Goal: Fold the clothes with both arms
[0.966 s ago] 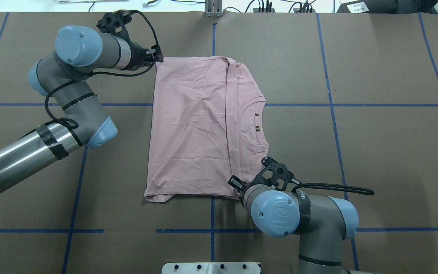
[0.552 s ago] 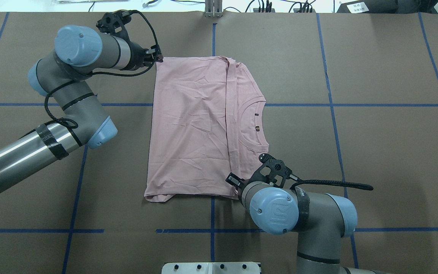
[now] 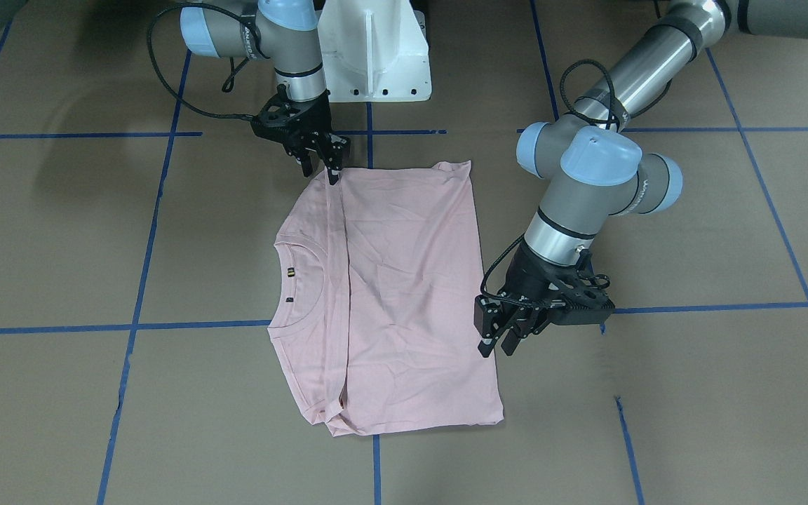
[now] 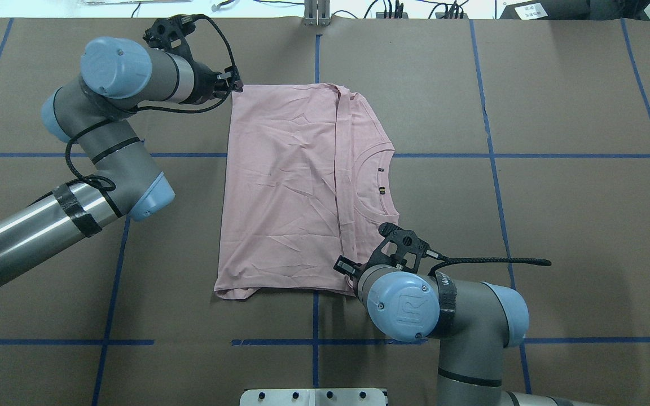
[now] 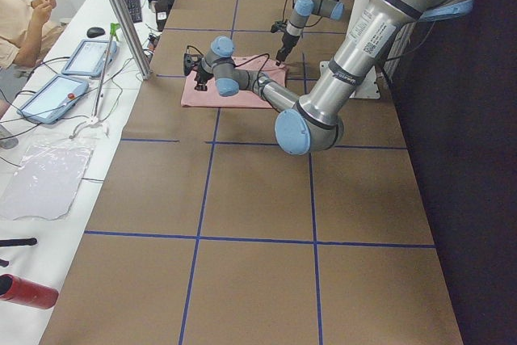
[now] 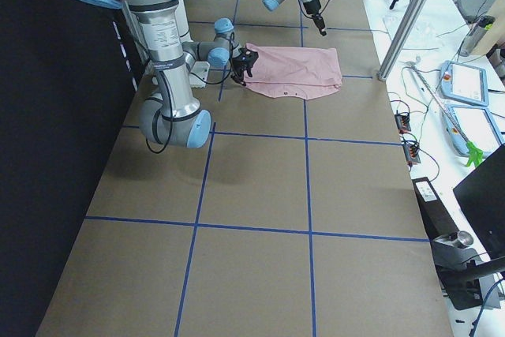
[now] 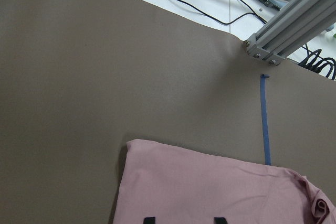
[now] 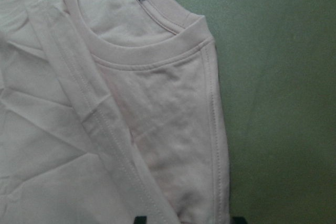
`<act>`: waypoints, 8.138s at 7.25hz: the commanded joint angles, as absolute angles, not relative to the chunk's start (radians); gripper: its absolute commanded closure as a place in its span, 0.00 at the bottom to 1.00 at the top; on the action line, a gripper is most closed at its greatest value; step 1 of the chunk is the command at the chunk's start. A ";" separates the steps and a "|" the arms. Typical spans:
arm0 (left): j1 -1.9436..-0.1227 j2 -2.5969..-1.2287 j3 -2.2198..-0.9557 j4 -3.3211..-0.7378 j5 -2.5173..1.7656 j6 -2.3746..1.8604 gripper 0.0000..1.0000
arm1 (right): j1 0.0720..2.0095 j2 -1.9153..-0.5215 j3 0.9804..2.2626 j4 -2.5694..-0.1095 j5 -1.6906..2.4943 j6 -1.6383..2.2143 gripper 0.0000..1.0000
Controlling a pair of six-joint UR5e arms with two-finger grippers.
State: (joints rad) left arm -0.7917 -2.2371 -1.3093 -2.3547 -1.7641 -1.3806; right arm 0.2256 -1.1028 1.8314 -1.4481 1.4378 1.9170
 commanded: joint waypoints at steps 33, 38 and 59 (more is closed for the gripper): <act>-0.470 -1.802 -1.926 -2.131 -1.714 -1.781 0.39 | 0.222 -1.121 1.891 -1.463 1.552 1.772 1.00; -0.427 -1.801 -1.925 -2.093 -1.669 -1.801 0.38 | 0.236 -1.115 1.875 -1.453 1.551 1.775 0.93; -0.299 -1.948 -2.305 -1.573 -1.671 -1.902 1.00 | 0.255 -1.324 2.224 -1.500 1.560 1.891 1.00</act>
State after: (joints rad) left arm -0.2986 -1.8963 -2.2396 -1.6670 -1.6703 -1.8862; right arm 0.2526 -1.2970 2.1526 -1.4726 1.5592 1.8680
